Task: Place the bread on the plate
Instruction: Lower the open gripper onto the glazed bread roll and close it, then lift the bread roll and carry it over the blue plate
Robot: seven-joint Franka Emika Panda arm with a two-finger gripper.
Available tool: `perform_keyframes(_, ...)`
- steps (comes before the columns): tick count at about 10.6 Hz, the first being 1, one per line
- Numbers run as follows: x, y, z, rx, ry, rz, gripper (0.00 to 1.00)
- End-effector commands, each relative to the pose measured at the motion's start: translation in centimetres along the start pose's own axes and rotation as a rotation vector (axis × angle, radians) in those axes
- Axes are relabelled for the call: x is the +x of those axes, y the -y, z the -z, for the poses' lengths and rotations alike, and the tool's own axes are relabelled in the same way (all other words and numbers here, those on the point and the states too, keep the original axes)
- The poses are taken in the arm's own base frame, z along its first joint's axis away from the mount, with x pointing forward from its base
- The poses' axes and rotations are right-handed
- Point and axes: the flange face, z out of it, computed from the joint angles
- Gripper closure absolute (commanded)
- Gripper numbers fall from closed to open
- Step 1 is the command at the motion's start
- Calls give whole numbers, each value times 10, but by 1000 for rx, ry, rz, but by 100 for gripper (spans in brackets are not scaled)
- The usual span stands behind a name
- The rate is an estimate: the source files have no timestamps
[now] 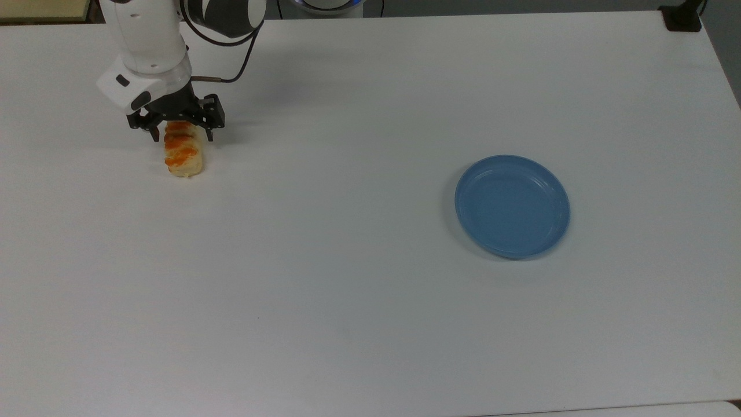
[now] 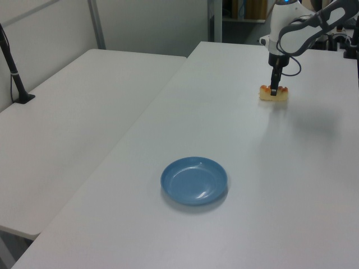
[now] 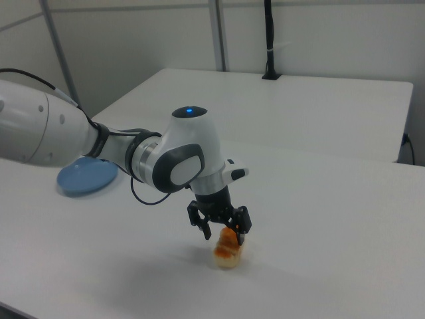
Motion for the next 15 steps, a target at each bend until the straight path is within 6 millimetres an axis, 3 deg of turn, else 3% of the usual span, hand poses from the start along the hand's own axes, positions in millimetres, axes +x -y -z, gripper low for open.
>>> perform_keyframes(1,2,0,-13,-3,8,-7,39)
perform_keyframes(3,1,0,-14,0,13,-12,56)
perform_keyframes(5,2,1,-7,0,10,-38,59)
perform_keyframes(7,9,20,22,16,23,-67,59)
perform_keyframes(13,72,177,175,51,47,-202,59)
perform_keyframes(15,86,234,216,116,-13,-276,59)
